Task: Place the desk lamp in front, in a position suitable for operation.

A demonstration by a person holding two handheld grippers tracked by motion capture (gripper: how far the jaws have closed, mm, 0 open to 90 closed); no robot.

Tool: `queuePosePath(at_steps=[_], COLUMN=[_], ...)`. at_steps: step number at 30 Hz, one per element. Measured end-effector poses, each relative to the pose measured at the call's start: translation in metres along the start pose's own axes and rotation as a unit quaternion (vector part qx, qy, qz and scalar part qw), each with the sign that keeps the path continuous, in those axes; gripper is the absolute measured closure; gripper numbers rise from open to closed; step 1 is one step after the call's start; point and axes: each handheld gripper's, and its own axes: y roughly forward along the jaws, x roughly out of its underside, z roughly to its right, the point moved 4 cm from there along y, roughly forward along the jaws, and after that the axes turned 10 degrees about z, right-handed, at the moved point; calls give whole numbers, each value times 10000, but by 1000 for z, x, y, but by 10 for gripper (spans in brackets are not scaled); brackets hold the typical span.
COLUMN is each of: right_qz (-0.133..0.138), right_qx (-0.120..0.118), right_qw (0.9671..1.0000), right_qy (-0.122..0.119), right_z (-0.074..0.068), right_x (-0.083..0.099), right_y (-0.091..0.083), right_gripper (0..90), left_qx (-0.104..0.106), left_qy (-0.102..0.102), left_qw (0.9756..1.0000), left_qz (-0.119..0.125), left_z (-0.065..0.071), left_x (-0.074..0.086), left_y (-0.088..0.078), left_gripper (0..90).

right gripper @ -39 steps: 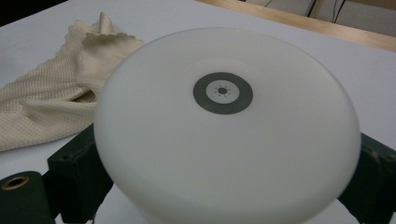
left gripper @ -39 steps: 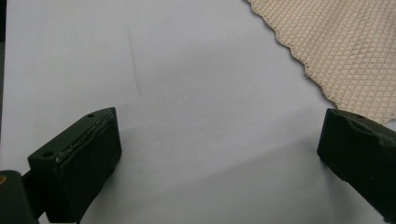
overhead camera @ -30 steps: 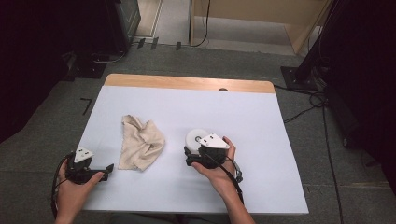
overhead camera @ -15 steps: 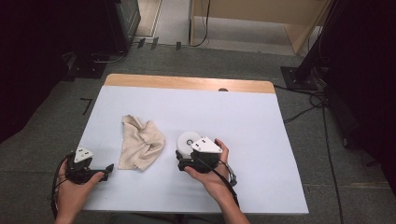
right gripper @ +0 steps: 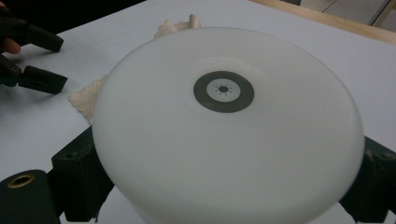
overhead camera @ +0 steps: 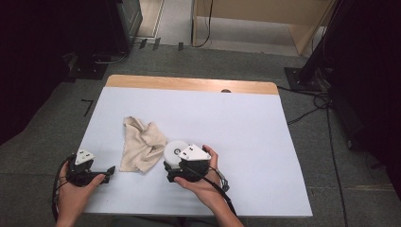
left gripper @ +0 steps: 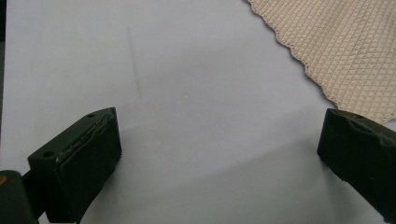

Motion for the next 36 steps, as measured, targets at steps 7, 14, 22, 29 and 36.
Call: queuePosePath(at_steps=[7,14,22,29,36], right_qz=[64,31,203,357,457], right_qx=[11,-136,-359,-401,-206], right_qw=[10000,9999,9991,9984,9985], right_qy=[-39,-3,106,156,213], right_z=[-1,0,10,18,35], right_x=[4,2,-11,-22,-32], right_y=[2,-4,-32,-49,-60], right_gripper=[77,0,0,0,0], left_qx=[0,-62,168,490,826], left_qy=[0,-14,-122,27,101], left_qw=[10000,10000,9995,9982,9961], left_qz=[-3,-50,249,349,310], left_z=[0,-2,10,29,50], left_x=[0,-2,-16,-38,-54], left_y=[0,-2,-8,0,23], left_gripper=[0,0,0,0,0])
